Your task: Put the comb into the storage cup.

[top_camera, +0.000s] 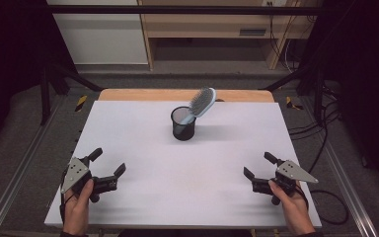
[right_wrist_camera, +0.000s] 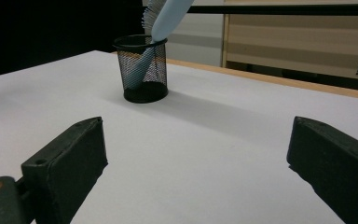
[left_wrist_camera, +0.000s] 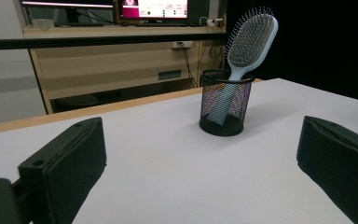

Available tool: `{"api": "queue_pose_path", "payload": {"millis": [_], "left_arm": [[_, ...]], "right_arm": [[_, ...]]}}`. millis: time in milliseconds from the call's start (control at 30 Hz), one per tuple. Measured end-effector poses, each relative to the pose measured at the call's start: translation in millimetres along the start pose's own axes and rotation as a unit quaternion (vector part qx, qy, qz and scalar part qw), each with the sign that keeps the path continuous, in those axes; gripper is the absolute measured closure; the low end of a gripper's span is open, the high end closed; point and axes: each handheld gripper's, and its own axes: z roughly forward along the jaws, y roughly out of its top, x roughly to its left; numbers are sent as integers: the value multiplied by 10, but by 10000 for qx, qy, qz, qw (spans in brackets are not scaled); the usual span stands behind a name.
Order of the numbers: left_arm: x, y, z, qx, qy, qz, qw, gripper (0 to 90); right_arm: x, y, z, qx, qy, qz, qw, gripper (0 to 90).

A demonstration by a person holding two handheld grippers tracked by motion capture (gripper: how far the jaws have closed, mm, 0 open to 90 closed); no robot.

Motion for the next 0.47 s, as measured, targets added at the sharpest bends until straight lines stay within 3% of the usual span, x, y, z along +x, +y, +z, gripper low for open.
{"api": "queue_pose_path", "payload": {"millis": [267,467], "left_arm": [[-20,18,2,-78,-44,34,10000,13],[-22,17,10,-80,-57,29,9999,13]], "right_arm": [[34,6,134,108,147,54,9998,47],[93,11,228,192,262,-38,9995,48]]}}
